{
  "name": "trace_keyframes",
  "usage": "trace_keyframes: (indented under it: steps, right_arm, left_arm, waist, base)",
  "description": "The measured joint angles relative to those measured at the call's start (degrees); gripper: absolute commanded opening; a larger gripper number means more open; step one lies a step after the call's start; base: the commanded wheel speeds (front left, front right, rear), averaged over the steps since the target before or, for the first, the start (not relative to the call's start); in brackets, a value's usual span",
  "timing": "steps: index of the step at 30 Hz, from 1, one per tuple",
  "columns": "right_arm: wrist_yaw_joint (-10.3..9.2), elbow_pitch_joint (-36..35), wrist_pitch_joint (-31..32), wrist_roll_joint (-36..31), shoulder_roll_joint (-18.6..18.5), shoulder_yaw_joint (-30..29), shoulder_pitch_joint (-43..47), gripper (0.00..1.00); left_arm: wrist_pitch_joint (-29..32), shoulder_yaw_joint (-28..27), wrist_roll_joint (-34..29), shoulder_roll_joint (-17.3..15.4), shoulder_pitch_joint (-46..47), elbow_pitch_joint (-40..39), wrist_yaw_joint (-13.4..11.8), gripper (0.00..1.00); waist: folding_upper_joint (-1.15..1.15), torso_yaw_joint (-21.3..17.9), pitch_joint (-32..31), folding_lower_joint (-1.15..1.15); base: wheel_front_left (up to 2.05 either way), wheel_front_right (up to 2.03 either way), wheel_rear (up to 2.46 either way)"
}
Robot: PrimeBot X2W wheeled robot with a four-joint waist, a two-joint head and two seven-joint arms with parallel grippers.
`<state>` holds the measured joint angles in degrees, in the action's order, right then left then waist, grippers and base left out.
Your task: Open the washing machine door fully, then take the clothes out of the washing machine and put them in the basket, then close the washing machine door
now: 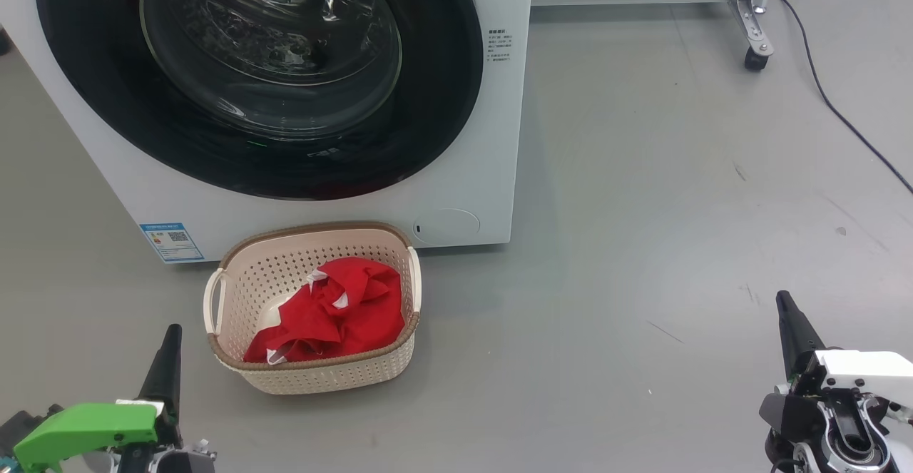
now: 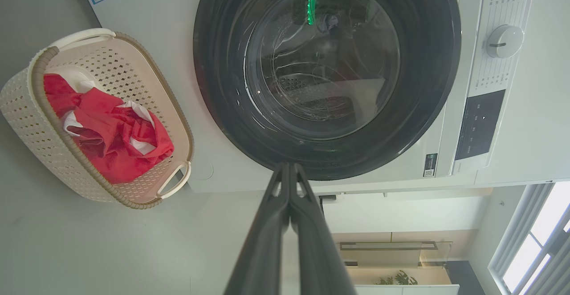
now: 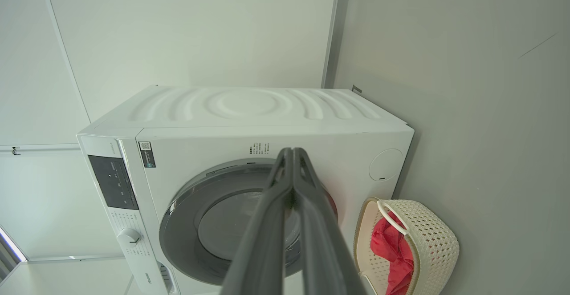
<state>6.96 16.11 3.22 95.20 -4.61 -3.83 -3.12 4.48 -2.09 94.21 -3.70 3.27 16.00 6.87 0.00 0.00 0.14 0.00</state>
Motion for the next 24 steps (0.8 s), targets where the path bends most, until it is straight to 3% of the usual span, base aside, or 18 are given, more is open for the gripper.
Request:
trace_keyframes:
  steps: [24]
  right_arm:
    - [0.0,-0.03,0.01,-0.01,0.02,-0.2,-0.01,0.0]
  left_arm:
    - [0.0,-0.1,-0.01,0.05,0.01,-0.04,0.0,0.0]
  waist:
    - [0.0,0.0,0.01,0.0]
  base:
    - [0.0,0.0,0.0]
